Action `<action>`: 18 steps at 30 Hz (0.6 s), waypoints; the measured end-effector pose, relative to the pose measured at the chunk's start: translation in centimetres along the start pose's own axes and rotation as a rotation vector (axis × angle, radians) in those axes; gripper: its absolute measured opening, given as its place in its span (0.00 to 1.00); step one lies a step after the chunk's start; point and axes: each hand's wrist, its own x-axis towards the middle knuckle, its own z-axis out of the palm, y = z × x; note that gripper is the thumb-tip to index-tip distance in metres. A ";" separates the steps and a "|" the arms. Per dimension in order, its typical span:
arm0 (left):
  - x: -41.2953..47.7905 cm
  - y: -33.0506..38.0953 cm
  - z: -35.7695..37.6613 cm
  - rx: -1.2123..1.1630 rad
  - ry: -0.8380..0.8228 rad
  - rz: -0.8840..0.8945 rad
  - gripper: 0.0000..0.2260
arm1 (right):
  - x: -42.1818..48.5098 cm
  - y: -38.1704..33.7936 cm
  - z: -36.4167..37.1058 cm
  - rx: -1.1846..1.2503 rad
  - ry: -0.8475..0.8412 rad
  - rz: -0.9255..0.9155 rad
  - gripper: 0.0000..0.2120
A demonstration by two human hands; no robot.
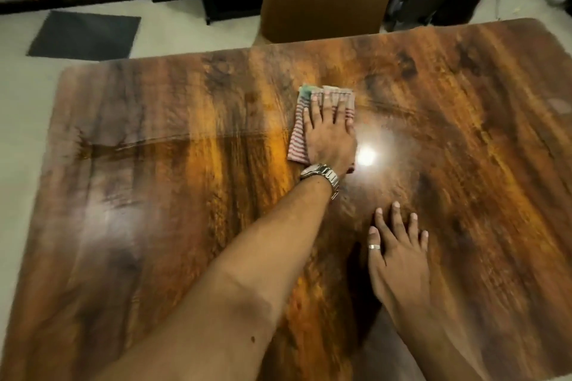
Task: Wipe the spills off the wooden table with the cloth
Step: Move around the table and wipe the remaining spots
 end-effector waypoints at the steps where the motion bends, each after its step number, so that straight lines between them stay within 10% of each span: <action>1: 0.0 -3.0 -1.3 0.008 0.019 -0.038 0.25 | 0.3 -1.9 0.5 0.012 -0.005 -0.031 0.32; 11: -6.0 -33.1 -13.8 0.065 0.160 -0.465 0.26 | 3.5 -18.3 5.6 -0.038 -0.141 -0.341 0.28; 18: -17.2 -38.8 -13.5 0.095 0.214 -0.551 0.28 | 3.9 -19.1 5.9 -0.097 -0.142 -0.342 0.26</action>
